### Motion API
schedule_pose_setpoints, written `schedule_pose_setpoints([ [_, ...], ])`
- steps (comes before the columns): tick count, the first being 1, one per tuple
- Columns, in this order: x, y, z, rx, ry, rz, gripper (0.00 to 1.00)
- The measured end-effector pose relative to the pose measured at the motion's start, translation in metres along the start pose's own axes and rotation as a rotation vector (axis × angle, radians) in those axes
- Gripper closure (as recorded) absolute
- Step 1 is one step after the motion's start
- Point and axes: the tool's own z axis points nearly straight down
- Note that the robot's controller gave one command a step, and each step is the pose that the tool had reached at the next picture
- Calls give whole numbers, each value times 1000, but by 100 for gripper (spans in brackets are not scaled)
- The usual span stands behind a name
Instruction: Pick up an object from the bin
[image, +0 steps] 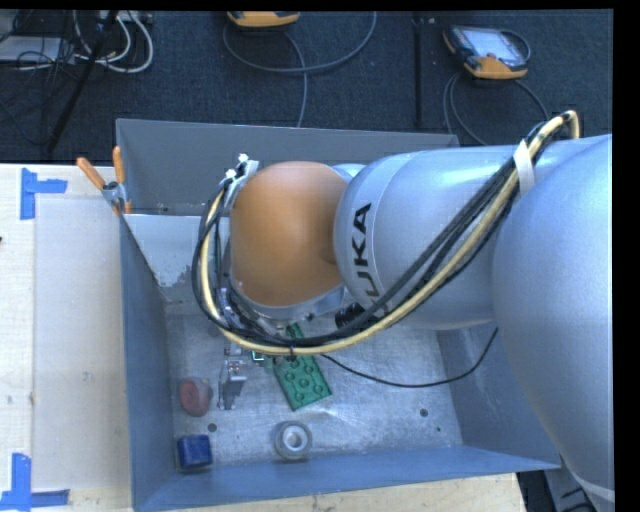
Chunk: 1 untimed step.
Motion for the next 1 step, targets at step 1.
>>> schedule_pose_setpoints([
  [1,13,-10,107,0,-9,-407,0],
])
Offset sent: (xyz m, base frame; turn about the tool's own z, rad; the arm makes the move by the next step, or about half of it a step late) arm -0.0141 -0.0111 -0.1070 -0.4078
